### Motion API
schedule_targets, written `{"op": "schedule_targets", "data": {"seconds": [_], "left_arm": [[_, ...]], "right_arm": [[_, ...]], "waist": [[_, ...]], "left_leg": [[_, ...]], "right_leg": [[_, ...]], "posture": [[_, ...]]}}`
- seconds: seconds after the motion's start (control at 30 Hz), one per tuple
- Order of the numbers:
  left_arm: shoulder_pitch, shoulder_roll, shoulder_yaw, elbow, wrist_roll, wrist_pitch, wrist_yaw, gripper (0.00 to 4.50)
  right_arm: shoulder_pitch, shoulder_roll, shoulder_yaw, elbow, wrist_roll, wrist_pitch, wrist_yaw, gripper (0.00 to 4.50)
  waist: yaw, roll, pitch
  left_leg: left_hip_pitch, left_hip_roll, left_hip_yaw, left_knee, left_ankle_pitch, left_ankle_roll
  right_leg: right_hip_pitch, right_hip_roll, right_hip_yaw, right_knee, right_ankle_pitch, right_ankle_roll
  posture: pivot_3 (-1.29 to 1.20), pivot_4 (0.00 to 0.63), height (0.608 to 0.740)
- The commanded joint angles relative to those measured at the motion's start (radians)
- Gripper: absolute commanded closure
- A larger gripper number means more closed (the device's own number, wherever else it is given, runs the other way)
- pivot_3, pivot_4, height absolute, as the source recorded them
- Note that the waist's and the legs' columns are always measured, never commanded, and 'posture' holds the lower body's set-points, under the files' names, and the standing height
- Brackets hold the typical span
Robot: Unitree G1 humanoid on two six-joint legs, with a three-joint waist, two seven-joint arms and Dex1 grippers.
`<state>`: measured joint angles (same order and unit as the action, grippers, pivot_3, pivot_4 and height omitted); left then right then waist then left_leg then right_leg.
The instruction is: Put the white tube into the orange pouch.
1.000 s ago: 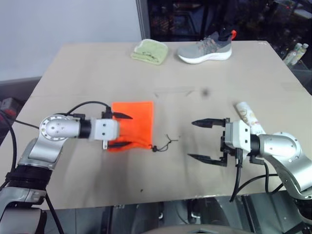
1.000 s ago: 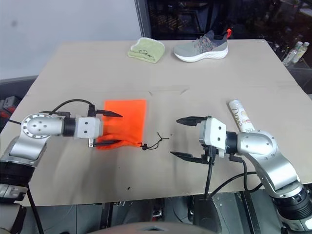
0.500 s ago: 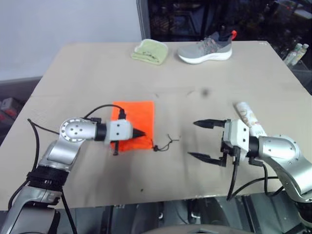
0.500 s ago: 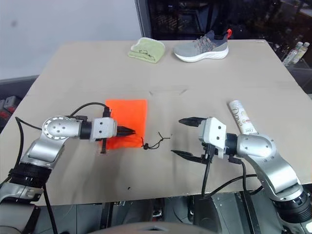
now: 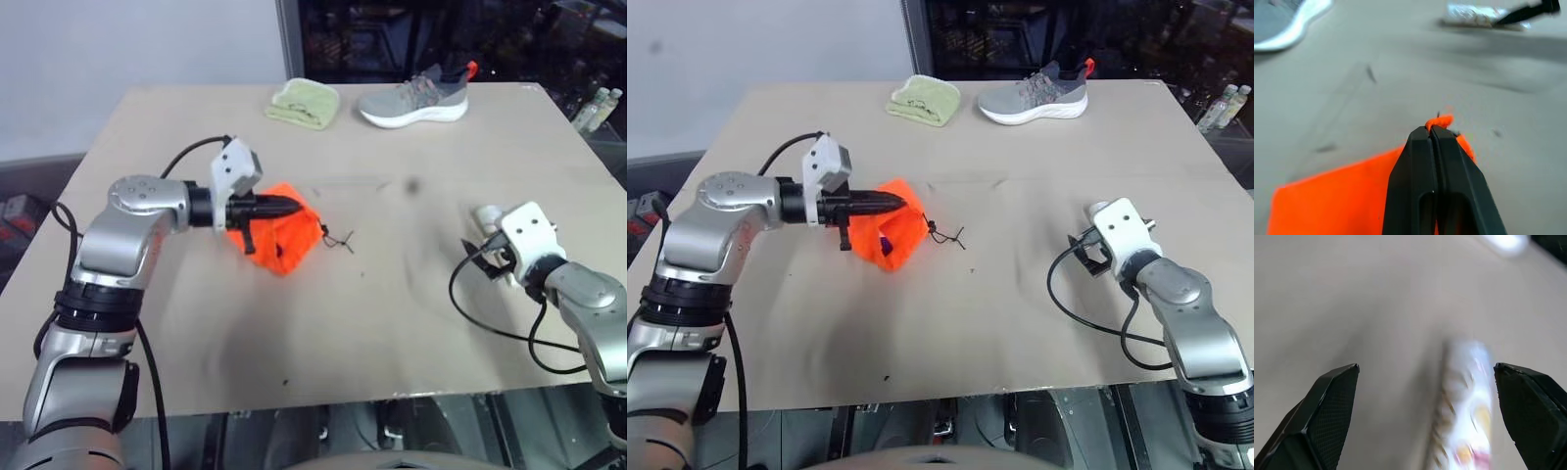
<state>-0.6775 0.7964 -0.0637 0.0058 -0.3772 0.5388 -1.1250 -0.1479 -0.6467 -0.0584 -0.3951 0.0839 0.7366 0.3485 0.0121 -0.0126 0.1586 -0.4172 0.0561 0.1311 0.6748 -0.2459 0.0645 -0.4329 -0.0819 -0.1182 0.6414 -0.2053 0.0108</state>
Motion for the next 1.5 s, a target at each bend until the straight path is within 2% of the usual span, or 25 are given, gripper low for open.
{"op": "schedule_targets", "data": {"seconds": [0.03,0.17,0.27,0.37,0.4,0.5,0.7,0.9,1.0,1.1,1.3,1.5], "left_arm": [[-0.036,-0.012,0.023,-0.051,-0.001,0.049,0.056,4.48],[-0.047,-0.031,0.035,-0.074,-0.008,0.089,0.104,4.48],[-0.041,-0.037,0.049,-0.088,-0.016,0.107,0.127,4.48],[-0.039,-0.044,0.066,-0.095,-0.031,0.132,0.147,4.50],[-0.037,-0.043,0.069,-0.098,-0.032,0.134,0.150,4.50],[-0.031,-0.044,0.079,-0.106,-0.042,0.151,0.166,4.50],[-0.032,-0.047,0.096,-0.105,-0.060,0.182,0.182,4.50],[-0.008,-0.011,0.109,-0.095,-0.079,0.167,0.136,4.50],[0.000,0.002,0.111,-0.096,-0.082,0.163,0.116,4.50],[-0.003,0.005,0.107,-0.100,-0.085,0.160,0.108,4.50],[-0.005,-0.001,0.083,-0.136,-0.082,0.160,0.118,4.50],[0.011,0.002,0.067,-0.182,-0.087,0.164,0.110,4.50]], "right_arm": [[-0.055,0.004,-0.017,0.050,-0.038,0.060,-0.043,0.00],[-0.096,0.011,-0.018,0.176,-0.055,0.117,-0.061,0.00],[-0.109,0.015,-0.034,0.224,-0.012,0.154,-0.019,0.00],[-0.121,0.020,-0.054,0.226,0.042,0.184,0.032,0.82],[-0.123,0.018,-0.057,0.221,0.051,0.187,0.040,1.47],[-0.118,0.013,-0.064,0.181,0.062,0.176,0.051,2.76],[-0.094,0.005,-0.064,-0.008,0.139,0.108,0.139,2.76],[-0.183,0.032,0.152,-0.186,0.153,0.087,0.210,2.76],[-0.258,0.101,0.278,-0.164,0.152,0.062,0.235,2.76],[-0.314,0.124,0.369,-0.100,0.106,0.006,0.255,2.76],[-0.405,0.175,0.437,-0.017,0.128,-0.044,0.346,2.76],[-0.483,0.258,0.463,0.117,0.090,-0.061,0.336,2.76]], "waist": [[-0.005,0.000,0.000],[-0.008,0.000,0.000],[-0.009,-0.001,0.000],[-0.009,-0.001,0.000],[-0.008,-0.001,0.000],[-0.005,-0.001,0.000],[-0.006,0.000,0.000],[-0.024,0.000,0.000],[-0.025,0.000,0.000],[-0.022,-0.001,0.001],[-0.019,-0.003,0.002],[-0.025,-0.003,0.002]], "left_leg": [[0.000,0.000,0.001,0.000,0.000,0.000],[0.001,0.000,0.000,0.000,0.000,0.000],[0.001,0.000,0.000,0.000,0.000,0.000],[0.001,0.000,0.000,0.000,0.000,0.000],[0.001,0.000,0.000,0.000,0.000,0.000],[0.001,0.000,0.000,0.000,0.000,0.000],[0.000,0.000,0.000,0.000,0.000,0.000],[0.001,0.001,0.000,0.000,0.000,0.000],[0.001,0.001,-0.001,0.000,0.000,0.000],[0.000,0.001,0.000,0.000,0.000,0.000],[0.000,-0.001,0.000,0.000,0.000,0.000],[0.000,0.000,0.000,0.000,0.000,-0.001]], "right_leg": [[0.000,0.000,0.001,0.000,0.000,0.000],[0.000,0.000,0.000,0.000,0.000,0.000],[0.000,0.000,0.000,0.000,0.000,0.000],[0.000,0.000,0.000,0.000,0.000,0.000],[0.000,0.000,0.000,0.000,0.000,0.000],[0.000,0.000,0.000,0.000,0.000,0.000],[0.000,0.000,0.000,0.000,0.000,0.000],[0.000,0.000,0.001,0.000,0.000,0.000],[-0.001,0.001,0.000,0.000,0.000,0.000],[0.000,0.000,0.000,0.000,0.000,0.000],[0.000,-0.002,0.000,0.000,0.000,0.000],[-0.001,0.000,0.000,0.001,0.000,0.000]], "posture": [[0.00,0.150,0.740],[0.00,0.150,0.740],[0.00,0.150,0.740],[0.00,0.150,0.740],[0.00,0.150,0.740],[0.00,0.150,0.740],[0.00,0.150,0.740],[0.00,0.150,0.740],[0.00,0.150,0.740],[0.00,0.150,0.740],[0.00,0.150,0.740],[0.00,0.150,0.740]]}}
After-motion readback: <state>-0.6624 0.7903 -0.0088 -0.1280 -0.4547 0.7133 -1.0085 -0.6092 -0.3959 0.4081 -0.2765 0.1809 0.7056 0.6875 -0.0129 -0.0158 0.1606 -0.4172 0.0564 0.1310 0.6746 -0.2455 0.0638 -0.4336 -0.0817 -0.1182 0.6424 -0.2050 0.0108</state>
